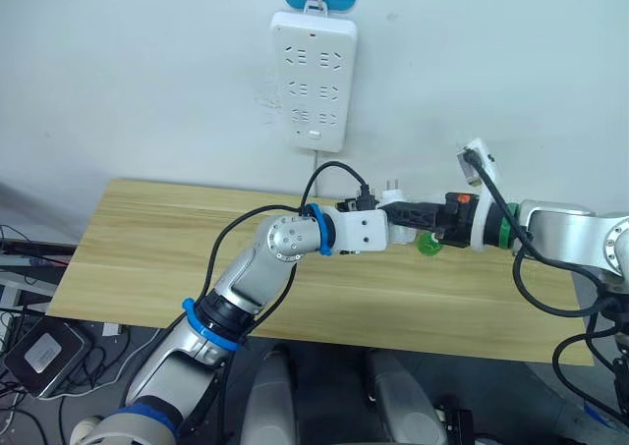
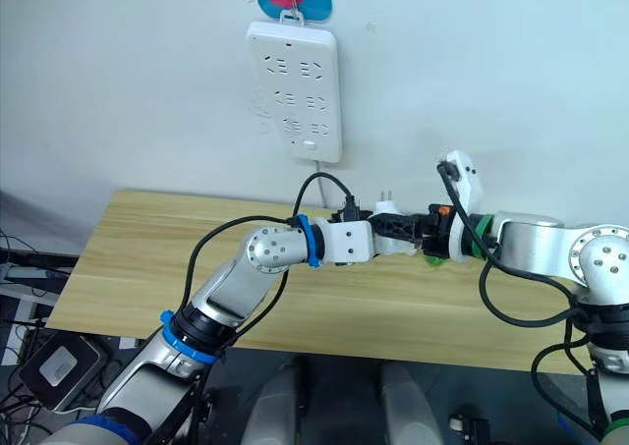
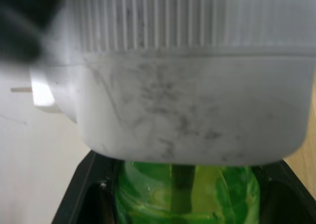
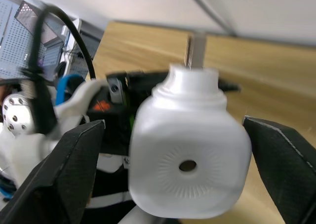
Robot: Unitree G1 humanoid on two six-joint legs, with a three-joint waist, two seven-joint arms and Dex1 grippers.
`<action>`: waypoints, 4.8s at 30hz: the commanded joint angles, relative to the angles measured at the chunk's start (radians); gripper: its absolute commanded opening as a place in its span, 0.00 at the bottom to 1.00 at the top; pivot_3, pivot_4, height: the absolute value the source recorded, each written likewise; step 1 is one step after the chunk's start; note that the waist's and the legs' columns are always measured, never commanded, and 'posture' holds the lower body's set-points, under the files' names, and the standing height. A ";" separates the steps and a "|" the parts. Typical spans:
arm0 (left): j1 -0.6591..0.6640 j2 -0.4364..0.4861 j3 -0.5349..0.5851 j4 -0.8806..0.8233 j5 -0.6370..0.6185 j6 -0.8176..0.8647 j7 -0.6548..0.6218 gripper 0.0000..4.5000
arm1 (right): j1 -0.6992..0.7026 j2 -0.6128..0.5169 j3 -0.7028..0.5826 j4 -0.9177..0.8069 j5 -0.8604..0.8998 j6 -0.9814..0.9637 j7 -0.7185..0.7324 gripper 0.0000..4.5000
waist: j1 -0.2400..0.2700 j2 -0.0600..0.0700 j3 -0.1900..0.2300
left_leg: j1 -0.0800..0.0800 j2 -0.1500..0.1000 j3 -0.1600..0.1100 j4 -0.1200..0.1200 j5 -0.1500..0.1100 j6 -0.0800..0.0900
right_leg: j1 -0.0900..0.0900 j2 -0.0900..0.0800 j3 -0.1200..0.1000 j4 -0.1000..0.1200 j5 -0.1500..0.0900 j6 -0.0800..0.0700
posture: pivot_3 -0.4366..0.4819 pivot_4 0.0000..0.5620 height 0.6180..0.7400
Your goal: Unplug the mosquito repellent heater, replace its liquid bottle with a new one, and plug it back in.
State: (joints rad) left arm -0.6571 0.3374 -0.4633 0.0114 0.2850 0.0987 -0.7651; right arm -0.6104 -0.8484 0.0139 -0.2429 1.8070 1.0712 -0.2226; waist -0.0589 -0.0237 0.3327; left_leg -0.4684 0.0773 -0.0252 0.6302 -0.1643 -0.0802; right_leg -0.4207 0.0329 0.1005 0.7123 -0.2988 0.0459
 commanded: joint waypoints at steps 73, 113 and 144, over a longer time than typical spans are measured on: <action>0.059 0.222 0.621 -0.081 -0.721 0.229 -0.009 1.00 | 0.146 0.487 -0.088 -0.288 -0.935 -0.243 0.295 0.68 | -0.018 0.002 -0.022 | 0.002 -0.001 -0.001 -0.001 0.006 0.000 | 0.000 0.000 -0.001 0.003 0.000 0.003 | 0.42 0.44 1.00; -0.361 0.107 0.570 0.603 -0.698 0.123 -0.458 0.67 | 0.152 0.513 -0.106 -0.380 -0.937 -0.194 0.276 0.68 | -0.031 0.002 -0.022 | 0.001 -0.001 -0.004 -0.001 0.006 0.000 | 0.000 0.000 -0.004 0.004 0.002 0.000 | 0.31 0.48 1.00; -0.292 0.138 0.559 0.449 -0.735 0.303 -0.464 0.29 | -0.054 0.568 -0.022 -0.327 -1.001 -0.092 0.204 0.68 | -0.030 0.002 -0.022 | 0.001 -0.001 -0.004 -0.001 0.006 0.000 | -0.001 0.000 -0.004 0.005 0.002 -0.001 | 0.33 0.47 1.00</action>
State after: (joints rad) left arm -0.9608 0.4693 0.0966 0.5042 -0.4319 0.3940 -1.2109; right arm -0.6442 -0.2831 0.0009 -0.5523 0.8168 0.9921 -0.0213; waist -0.0893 -0.0218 0.3106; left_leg -0.4676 0.0764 -0.0290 0.6288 -0.1579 -0.0800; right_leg -0.4215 0.0328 0.0968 0.7169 -0.2971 0.0453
